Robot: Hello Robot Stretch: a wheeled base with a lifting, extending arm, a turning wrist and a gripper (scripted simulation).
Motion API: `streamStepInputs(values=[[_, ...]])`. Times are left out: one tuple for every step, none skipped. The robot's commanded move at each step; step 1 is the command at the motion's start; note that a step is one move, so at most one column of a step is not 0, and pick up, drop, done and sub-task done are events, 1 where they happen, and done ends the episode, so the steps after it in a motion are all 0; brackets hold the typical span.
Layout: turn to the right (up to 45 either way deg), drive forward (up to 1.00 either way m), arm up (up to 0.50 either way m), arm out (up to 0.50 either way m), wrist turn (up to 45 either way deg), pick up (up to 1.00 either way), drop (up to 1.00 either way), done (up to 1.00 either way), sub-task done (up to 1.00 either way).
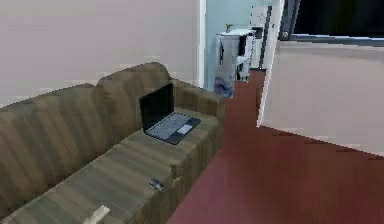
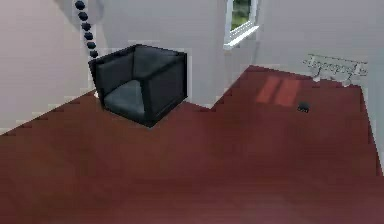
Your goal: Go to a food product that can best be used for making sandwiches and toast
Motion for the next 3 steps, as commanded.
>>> streamStepInputs(values=[[21.0, 0.00, 0.00, 0.00, 0.0, 0.00, 0.00, 0.00, 0.00], [0.0, 0.10, 0.00, 0.00, 0.0, 0.00, 0.00, 0.00, 0.00], [0.0, 1.00, 0.00, 0.00, 0.0, 0.00, 0.00, 0.00, 0.00]])
